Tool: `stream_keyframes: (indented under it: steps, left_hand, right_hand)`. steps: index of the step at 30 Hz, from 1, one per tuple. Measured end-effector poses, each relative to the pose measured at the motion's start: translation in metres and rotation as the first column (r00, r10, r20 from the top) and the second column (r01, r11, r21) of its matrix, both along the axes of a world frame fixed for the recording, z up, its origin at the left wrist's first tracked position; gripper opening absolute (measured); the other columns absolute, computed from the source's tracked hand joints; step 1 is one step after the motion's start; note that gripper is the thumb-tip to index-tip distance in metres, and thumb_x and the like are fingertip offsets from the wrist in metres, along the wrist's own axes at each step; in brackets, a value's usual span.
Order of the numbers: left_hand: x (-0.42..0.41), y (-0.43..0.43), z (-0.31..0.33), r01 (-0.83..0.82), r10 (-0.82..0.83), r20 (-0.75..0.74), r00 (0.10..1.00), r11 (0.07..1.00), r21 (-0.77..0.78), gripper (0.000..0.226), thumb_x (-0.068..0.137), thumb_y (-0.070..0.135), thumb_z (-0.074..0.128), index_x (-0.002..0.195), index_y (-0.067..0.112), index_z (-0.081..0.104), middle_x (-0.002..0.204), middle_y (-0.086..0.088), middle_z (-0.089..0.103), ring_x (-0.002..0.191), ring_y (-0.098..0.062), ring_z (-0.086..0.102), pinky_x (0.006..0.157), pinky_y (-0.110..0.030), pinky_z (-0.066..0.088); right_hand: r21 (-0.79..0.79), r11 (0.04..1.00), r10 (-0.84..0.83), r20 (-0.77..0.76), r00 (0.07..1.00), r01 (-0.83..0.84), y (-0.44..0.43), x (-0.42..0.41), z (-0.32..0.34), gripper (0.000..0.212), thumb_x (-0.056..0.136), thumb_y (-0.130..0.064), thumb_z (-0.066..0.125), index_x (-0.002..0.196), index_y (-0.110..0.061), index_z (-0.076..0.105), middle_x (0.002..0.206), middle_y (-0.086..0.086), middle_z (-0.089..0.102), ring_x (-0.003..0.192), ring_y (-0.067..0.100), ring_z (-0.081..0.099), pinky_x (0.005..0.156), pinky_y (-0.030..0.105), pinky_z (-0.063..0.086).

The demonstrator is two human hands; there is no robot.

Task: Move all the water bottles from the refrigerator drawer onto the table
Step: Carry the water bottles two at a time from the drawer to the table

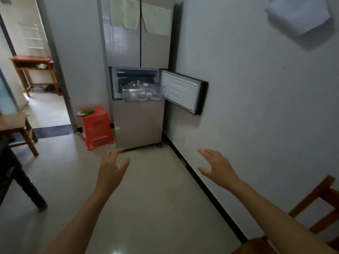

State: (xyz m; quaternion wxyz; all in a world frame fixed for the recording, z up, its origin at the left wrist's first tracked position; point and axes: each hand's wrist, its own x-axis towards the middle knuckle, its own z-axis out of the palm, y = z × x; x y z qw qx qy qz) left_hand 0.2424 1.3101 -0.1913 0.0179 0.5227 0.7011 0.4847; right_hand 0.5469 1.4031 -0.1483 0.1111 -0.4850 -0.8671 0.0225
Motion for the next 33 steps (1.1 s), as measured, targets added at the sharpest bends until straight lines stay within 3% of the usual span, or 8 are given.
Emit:
stream_keyframes:
  steps: [8, 12, 20, 25, 33]
  left_hand:
    - [-0.031, 0.044, -0.014, -0.071, 0.072, 0.051, 0.996, 0.997, -0.029, 0.032, 0.083, 0.01, 0.064, 0.114, 0.003, 0.058, 0.111, -0.017, 0.057, 0.106, -0.031, 0.051, 0.088, -0.034, 0.037]
    - [-0.046, 0.086, -0.011, -0.122, 0.124, 0.037, 0.992, 0.991, -0.05, 0.034, 0.084, 0.011, 0.063, 0.116, 0.002, 0.056, 0.113, -0.018, 0.056, 0.107, -0.031, 0.05, 0.09, -0.039, 0.039]
    - [-0.059, 0.21, 0.01, -0.141, 0.141, 0.011, 0.99, 0.99, 0.015, 0.029, 0.083, 0.009, 0.064, 0.11, 0.003, 0.058, 0.107, -0.018, 0.057, 0.098, -0.03, 0.053, 0.081, -0.041, 0.044]
    - [-0.072, 0.266, 0.014, -0.188, 0.187, 0.02, 0.982, 0.982, 0.037, 0.03, 0.082, 0.008, 0.065, 0.111, 0.004, 0.058, 0.11, -0.015, 0.057, 0.1, -0.03, 0.053, 0.082, -0.044, 0.044]
    - [-0.11, 0.327, -0.014, -0.287, 0.29, 0.035, 0.956, 0.955, -0.073, 0.033, 0.082, 0.008, 0.065, 0.113, 0.003, 0.059, 0.11, -0.016, 0.057, 0.101, -0.032, 0.053, 0.084, -0.044, 0.043]
  right_hand:
    - [-0.037, 0.995, 0.099, 0.041, 0.994, -0.097, 0.085, -0.045, -0.008, 0.066, 0.09, -0.038, 0.052, 0.145, -0.025, 0.018, 0.148, 0.002, 0.029, 0.136, 0.016, 0.026, 0.107, 0.03, 0.025]
    - [-0.005, 0.99, 0.142, 0.0, 0.99, -0.142, 0.136, -0.067, -0.002, 0.064, 0.09, -0.036, 0.053, 0.145, -0.024, 0.022, 0.145, 0.003, 0.034, 0.133, 0.018, 0.03, 0.102, 0.029, 0.027]
    - [0.067, 0.975, 0.221, -0.189, 0.957, -0.212, 0.264, -0.09, 0.007, 0.06, 0.087, -0.029, 0.059, 0.141, -0.019, 0.034, 0.141, 0.006, 0.042, 0.129, 0.023, 0.038, 0.105, 0.038, 0.032]
    - [0.061, 0.958, 0.286, -0.194, 0.938, -0.279, 0.341, -0.105, 0.013, 0.063, 0.085, -0.035, 0.058, 0.141, -0.021, 0.033, 0.14, 0.008, 0.043, 0.13, 0.024, 0.039, 0.105, 0.045, 0.035]
    - [0.013, 0.948, 0.318, -0.14, 0.938, -0.319, 0.421, -0.148, -0.016, 0.061, 0.088, -0.034, 0.056, 0.142, -0.022, 0.03, 0.143, 0.006, 0.039, 0.133, 0.02, 0.034, 0.105, 0.034, 0.028]
